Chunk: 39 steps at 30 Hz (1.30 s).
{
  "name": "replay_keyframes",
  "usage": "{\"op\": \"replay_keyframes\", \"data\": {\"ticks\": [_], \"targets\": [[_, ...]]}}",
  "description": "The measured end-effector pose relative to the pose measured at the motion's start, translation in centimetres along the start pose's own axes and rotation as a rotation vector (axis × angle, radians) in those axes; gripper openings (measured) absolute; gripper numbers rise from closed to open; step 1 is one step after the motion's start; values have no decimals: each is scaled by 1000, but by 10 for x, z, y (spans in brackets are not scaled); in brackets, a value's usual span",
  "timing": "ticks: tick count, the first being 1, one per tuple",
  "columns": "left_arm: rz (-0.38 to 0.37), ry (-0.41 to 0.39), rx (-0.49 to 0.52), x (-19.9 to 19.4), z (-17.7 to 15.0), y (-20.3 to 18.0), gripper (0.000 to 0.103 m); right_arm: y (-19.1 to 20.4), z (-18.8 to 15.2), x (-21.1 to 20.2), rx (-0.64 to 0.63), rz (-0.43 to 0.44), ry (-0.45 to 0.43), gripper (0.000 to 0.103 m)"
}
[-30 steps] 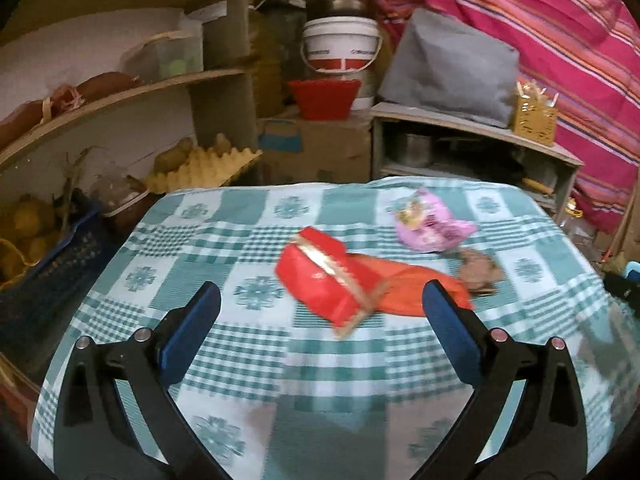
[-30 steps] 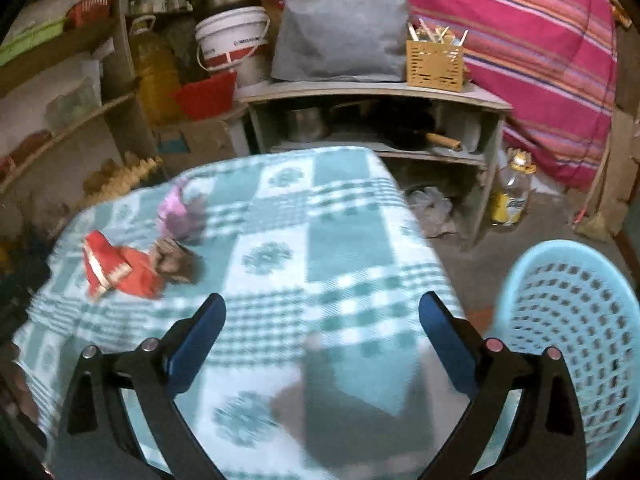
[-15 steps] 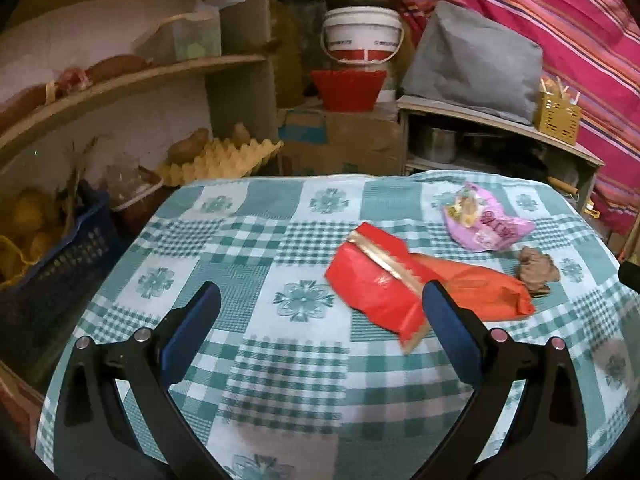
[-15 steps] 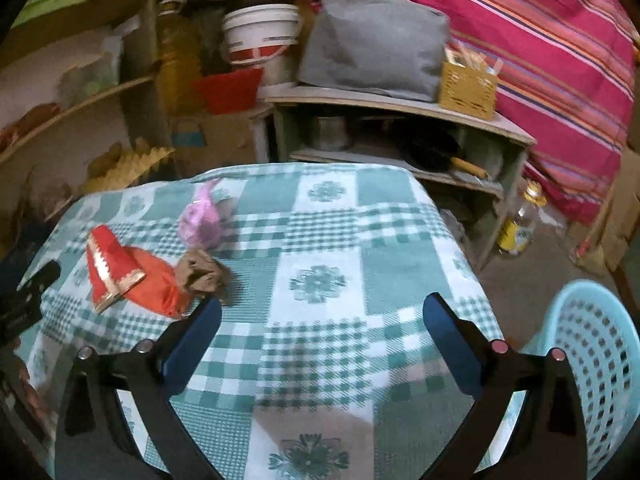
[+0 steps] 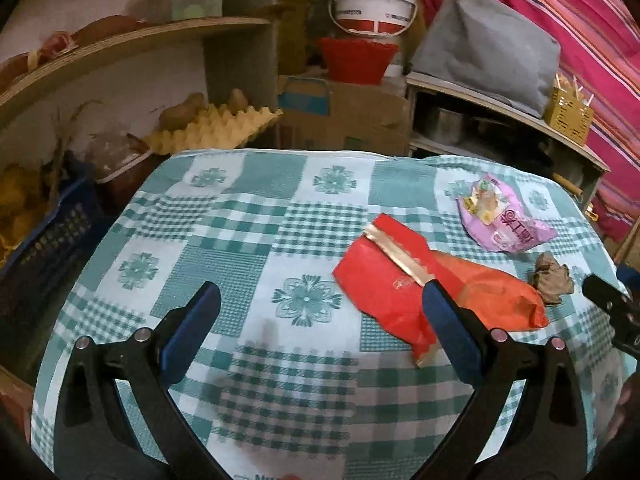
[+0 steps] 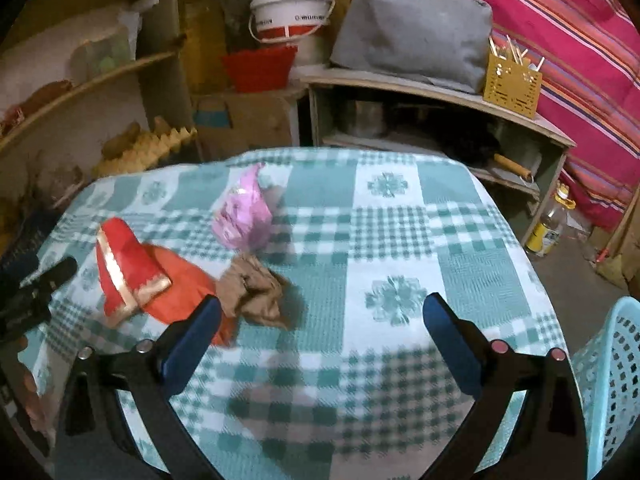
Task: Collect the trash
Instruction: 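Grasp the small brown cloth with the right tool while the left tool grasps the red gold-striped packet, then lift the red packet with the left tool while the right tool carries the brown cloth toward the basket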
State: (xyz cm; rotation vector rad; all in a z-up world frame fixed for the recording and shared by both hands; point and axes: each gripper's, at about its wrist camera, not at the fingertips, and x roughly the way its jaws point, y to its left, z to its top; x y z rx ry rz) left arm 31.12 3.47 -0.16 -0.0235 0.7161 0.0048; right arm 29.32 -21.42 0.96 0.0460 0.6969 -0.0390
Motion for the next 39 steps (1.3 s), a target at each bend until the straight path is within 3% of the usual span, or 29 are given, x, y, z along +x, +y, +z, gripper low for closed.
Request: {"op": "replay_keyframes", "data": {"ticks": [3,9,12,14,17,24,28,39], "targets": [[20,-1,-20,0,4,1,97,8,3,3,-24,13,-5,98],[-19,5,-38,5,10,-10,97,24,-4,29,-76,3,62,95],[-33,8,-3,12,10,-24,97,26,-5,38,-91,36,96,70],[-39,11,26,17,8,-34,97,24,-5,41,-79,67,110,46],[-46,35,49,27,5,-44,97,16,-6,38,-57,85,97,39],[-68,99,19,42,2,-38,95,-11,-6,23,-3,47,58,39],[-139,164,-22,53,-2,-32,70,-21,-10,15,16,43,56,39],[-199,125,-21,37,-2,-31,41,-45,-14,-8,28,2,17,39]]}}
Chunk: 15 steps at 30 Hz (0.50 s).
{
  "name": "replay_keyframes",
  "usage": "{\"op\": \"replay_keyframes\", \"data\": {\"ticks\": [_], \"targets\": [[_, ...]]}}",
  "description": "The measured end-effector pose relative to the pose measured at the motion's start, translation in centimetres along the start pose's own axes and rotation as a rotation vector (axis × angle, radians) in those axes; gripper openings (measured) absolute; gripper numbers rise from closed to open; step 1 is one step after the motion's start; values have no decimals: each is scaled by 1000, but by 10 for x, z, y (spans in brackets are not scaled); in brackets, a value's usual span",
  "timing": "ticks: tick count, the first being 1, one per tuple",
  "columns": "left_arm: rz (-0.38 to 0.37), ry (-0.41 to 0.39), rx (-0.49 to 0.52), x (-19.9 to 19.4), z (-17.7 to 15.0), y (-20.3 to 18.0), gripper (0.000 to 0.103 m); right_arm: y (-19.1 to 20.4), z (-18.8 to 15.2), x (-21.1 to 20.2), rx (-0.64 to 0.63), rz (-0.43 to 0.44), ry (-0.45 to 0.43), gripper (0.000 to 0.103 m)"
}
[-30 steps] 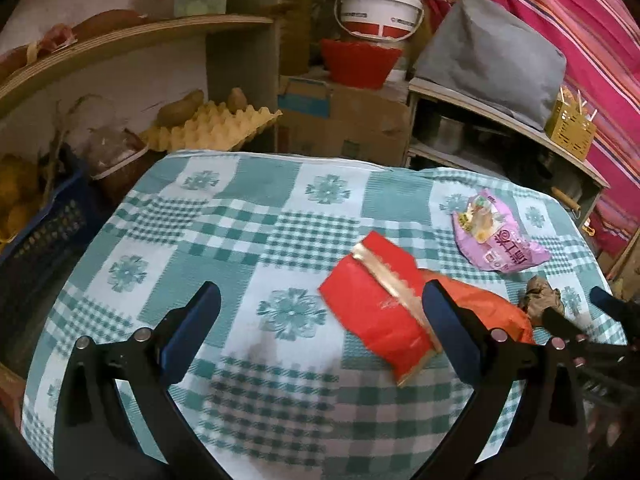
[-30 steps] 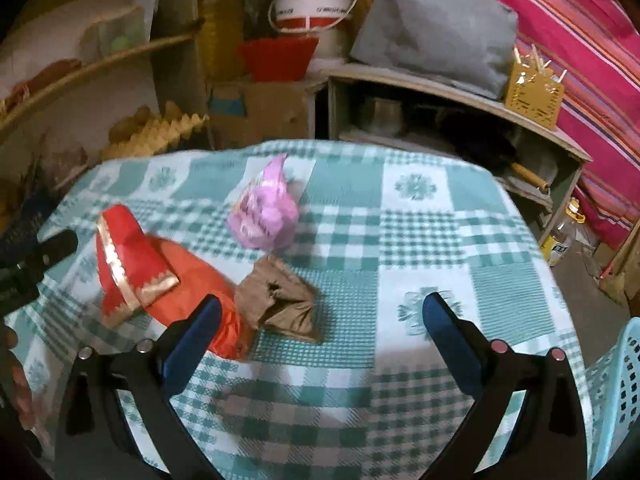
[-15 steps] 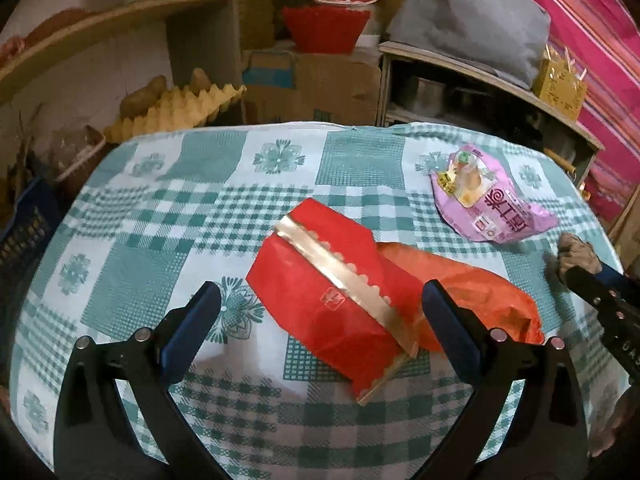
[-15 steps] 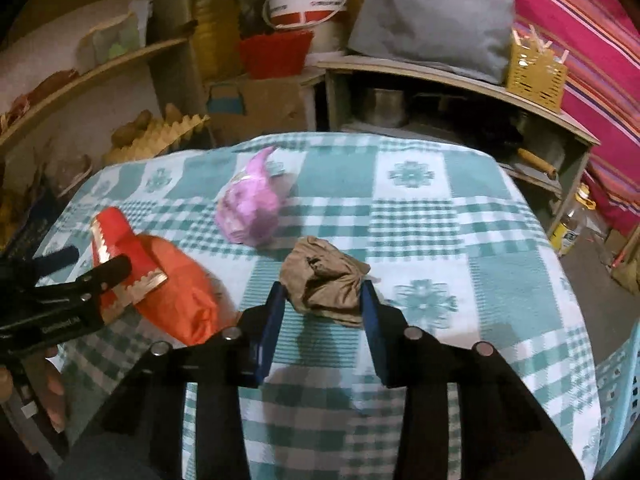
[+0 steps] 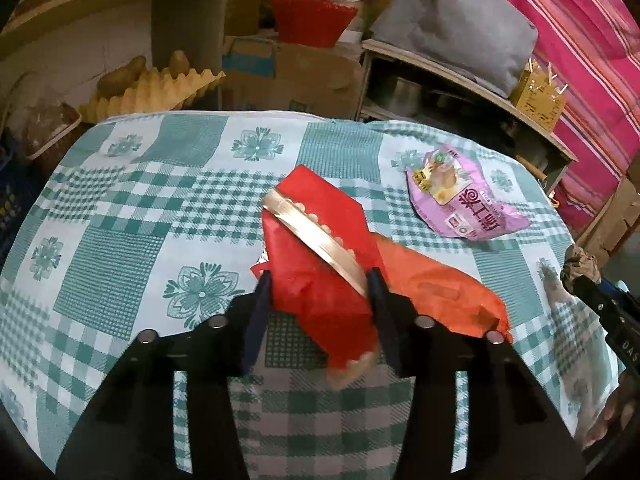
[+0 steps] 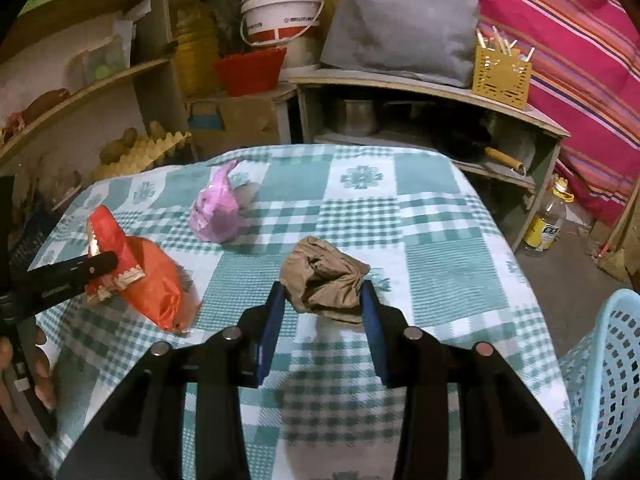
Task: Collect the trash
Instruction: 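Lift the red packet with the left tool while the right tool carries the brown cloth toward the basket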
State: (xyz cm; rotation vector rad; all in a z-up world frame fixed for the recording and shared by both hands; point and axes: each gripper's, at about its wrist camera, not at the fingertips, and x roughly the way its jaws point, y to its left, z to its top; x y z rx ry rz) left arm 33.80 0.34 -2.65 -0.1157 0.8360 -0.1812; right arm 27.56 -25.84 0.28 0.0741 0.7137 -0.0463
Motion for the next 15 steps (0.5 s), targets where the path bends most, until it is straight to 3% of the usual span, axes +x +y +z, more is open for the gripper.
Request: {"op": "replay_keyframes", "data": {"ticks": [15], "targets": [[15,-76,-12,-49,-1,-7,38,-37,-8,-44,42,-26,-55,39]]}}
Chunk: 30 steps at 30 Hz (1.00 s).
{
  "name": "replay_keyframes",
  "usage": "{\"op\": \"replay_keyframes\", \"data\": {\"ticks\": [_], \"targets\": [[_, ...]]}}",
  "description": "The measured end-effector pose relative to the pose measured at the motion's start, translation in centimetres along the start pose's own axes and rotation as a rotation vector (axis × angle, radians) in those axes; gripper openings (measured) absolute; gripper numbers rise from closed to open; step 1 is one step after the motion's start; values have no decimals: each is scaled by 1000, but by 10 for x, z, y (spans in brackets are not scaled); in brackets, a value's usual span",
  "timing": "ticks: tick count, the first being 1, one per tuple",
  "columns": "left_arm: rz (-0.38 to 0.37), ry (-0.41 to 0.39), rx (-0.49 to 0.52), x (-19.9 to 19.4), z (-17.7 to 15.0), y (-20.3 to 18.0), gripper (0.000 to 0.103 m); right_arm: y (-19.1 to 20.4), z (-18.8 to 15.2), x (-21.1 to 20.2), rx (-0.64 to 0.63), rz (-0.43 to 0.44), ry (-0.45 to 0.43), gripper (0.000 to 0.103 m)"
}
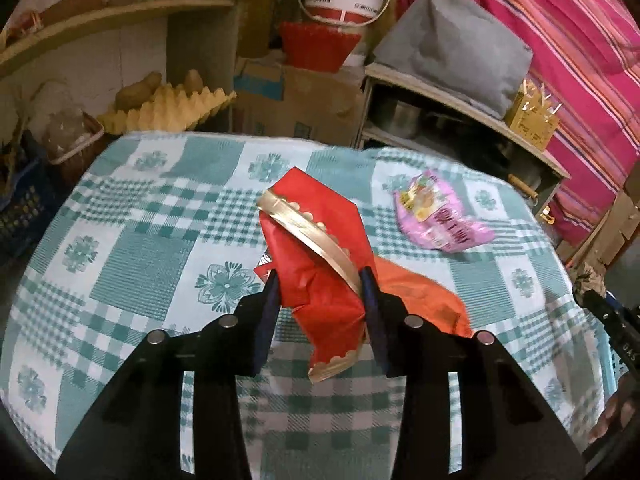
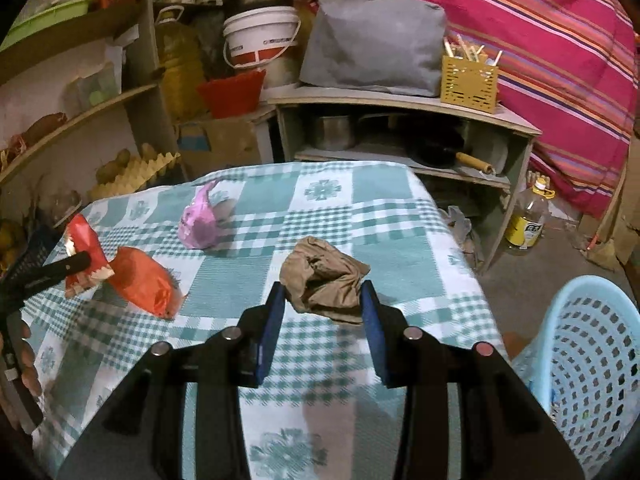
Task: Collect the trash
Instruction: 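Lift the red packet with the left tool while the right tool carries the brown cloth toward the basket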
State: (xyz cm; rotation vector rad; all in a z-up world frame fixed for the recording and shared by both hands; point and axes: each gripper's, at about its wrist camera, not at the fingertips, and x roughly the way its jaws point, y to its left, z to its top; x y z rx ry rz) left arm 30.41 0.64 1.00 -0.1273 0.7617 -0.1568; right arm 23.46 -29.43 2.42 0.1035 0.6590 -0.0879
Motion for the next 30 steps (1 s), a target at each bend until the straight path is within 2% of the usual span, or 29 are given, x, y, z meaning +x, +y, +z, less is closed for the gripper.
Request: {"op": "replay_keyframes", "data": {"ticks": [4,13,22,30], "targets": [[5,-29,34,-16,-1,-12,38,-18,-2,-15,14,-19,-14,39],[-38,-61,99,-43,-12,-54,38,-63,-4,-47,70,-60,-40,39],[-96,-81,204,-56,-22,-122,38,-107,-12,-78,92,-107,-60,39],[-173,-89,281,-62,-36,-182,38,-164,-24,-101,149,-164,-62,39]]}}
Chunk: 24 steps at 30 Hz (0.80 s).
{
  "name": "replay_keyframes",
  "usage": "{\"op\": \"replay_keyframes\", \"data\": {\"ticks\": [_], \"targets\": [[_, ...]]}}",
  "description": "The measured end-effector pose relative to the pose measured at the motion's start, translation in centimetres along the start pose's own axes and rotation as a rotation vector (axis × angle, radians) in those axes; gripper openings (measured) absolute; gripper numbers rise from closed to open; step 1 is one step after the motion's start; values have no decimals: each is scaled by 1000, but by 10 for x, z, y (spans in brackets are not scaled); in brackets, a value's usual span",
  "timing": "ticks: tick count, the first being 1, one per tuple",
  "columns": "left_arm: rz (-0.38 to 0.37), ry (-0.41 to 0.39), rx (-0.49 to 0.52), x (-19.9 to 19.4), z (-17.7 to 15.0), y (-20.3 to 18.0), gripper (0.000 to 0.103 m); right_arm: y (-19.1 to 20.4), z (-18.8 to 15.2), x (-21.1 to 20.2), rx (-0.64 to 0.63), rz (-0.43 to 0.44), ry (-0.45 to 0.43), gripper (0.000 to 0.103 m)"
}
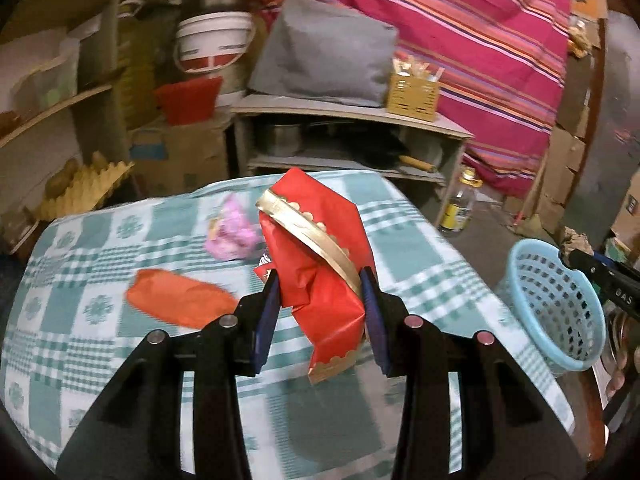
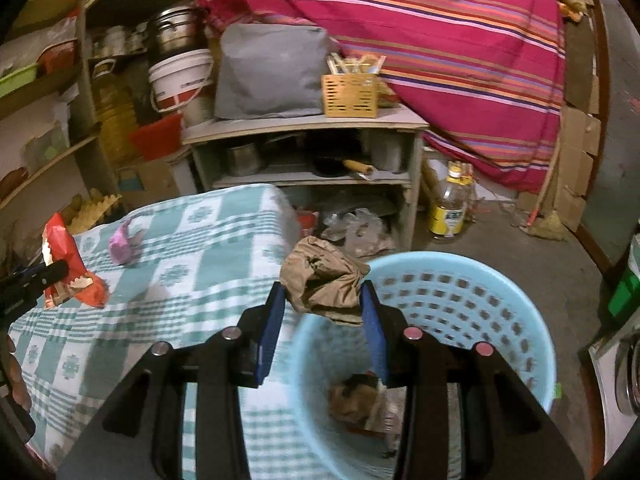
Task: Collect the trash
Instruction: 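Lift the red packet with the left tool while the right tool carries the brown cloth toward the basket, then open both tools to drop the red packet and brown cloth into the basket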
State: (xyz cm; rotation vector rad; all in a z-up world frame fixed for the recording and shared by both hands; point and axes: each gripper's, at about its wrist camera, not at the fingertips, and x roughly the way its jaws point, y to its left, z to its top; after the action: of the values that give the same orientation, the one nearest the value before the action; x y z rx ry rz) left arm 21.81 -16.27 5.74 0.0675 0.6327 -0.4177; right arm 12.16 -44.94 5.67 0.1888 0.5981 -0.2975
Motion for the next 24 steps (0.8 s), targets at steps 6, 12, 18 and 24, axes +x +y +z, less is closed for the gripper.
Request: {"op": "replay_keyframes", "data": {"ticks": [6,12,18,24], "targets": [[-80,-6,26,7,3,-48,38,-41,-5,-9,28,-44,0,39],[-164,2,63,23,1,-106,38,-82,-12,-17,62,-82,8,39],[-240,29,116,45,-6,-163,38,-116,-18,-19,92,-103,25,39],[-297,60,166,62,-21,-208,39,-128,-22,-20,91,-103,31,39]]}}
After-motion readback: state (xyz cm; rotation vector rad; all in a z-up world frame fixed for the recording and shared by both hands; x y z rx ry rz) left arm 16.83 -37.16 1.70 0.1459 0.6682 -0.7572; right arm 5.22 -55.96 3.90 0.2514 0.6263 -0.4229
